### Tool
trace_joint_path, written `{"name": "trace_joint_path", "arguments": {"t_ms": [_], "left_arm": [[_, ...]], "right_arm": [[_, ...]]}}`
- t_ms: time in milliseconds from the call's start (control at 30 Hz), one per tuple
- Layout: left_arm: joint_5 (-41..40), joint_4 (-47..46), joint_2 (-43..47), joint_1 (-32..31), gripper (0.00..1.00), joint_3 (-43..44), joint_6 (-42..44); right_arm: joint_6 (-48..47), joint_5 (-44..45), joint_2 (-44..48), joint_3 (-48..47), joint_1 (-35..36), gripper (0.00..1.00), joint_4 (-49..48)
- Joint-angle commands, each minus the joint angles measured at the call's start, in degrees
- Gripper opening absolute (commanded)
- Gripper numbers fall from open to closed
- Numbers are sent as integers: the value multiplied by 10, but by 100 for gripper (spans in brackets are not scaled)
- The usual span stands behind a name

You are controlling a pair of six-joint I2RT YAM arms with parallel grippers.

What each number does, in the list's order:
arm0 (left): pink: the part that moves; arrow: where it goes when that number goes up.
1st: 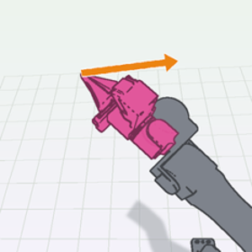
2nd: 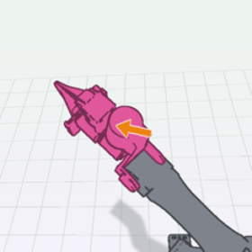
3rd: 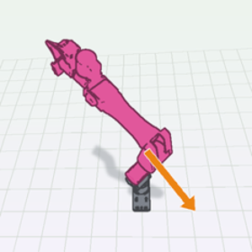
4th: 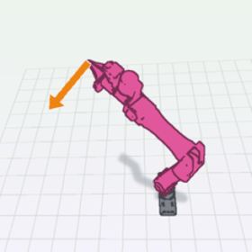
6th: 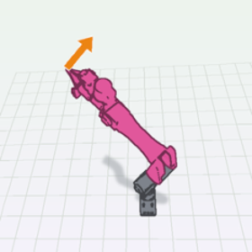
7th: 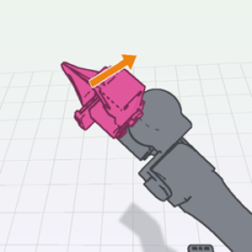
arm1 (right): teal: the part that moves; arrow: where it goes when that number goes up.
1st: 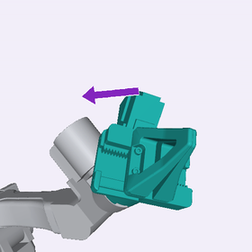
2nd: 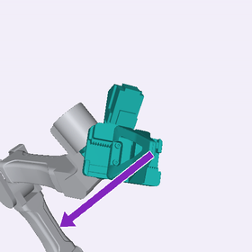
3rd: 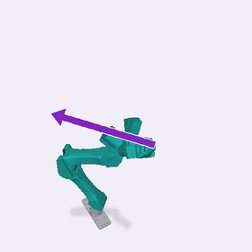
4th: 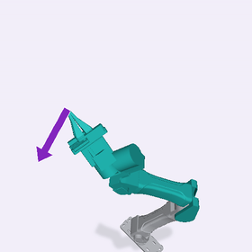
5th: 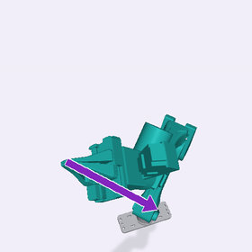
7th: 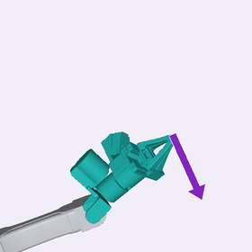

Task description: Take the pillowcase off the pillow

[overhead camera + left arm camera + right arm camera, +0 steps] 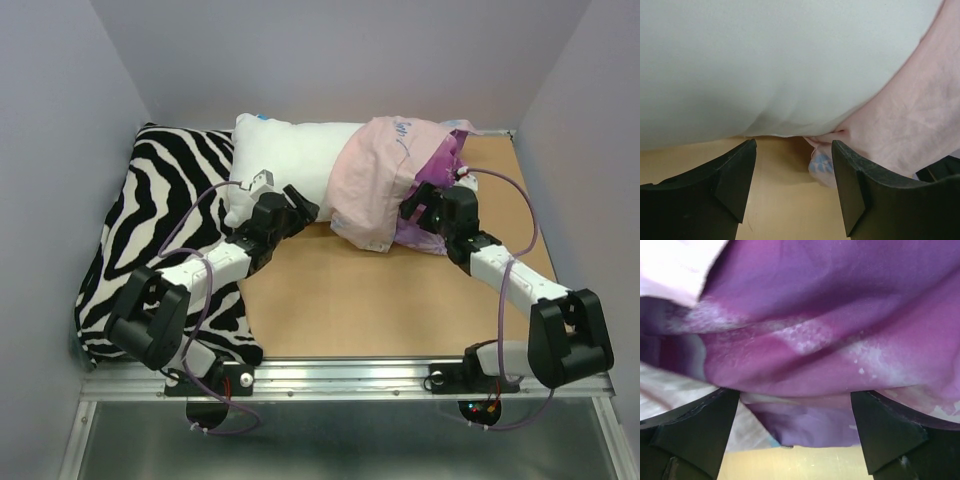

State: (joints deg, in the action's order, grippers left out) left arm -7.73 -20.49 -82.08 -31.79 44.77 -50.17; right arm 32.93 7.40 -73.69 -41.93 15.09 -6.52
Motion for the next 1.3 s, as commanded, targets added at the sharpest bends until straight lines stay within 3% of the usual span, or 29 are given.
{"name": "trace_joint_path", "arguments": {"t_ms": [0,67,167,200,233,267,400,600,667,700,833,867,1067,1167,1200,1267], "left_arm": [[-14,-70,-13,-4,72,21,-14],[-7,-64,-25,-4,72,25,-21],[-17,-69,-30,-5,74,20,-37],[-18,-68,-40,-4,74,25,-38],[-18,-69,-44,-5,75,28,-39],[-23,-70,-54,-5,90,30,-43],[-50,-123,-55,-6,97,11,-65],[-83,-144,-82,-6,99,41,-48],[-92,-141,-97,-5,91,60,-44],[-95,-141,-101,-3,84,65,-44],[-80,-116,-126,16,4,102,-44],[-73,-108,-132,21,0,120,-43],[-114,-16,-99,65,0,161,-2],[-142,56,-70,106,0,203,26],[-142,70,-64,119,0,219,29],[-135,92,-55,146,0,227,31]], "right_arm": [[-2,10,-33,-16,5,95,-58],[4,4,-43,-15,5,88,-64],[11,-4,-36,-10,5,52,-67],[13,-5,-32,-6,5,31,-67],[13,-6,-26,-4,5,23,-66],[13,-5,-16,-3,5,14,-66],[16,21,21,-5,5,0,-28],[19,26,81,-27,4,1,34],[19,27,90,-51,5,1,55],[18,30,94,-59,5,1,63],[5,58,101,-115,4,1,134],[1,66,100,-136,5,1,144],[7,118,57,-216,-15,1,242],[20,98,50,-247,-73,1,275],[24,80,45,-254,-129,1,282],[39,-5,40,-263,-199,1,297]]}}
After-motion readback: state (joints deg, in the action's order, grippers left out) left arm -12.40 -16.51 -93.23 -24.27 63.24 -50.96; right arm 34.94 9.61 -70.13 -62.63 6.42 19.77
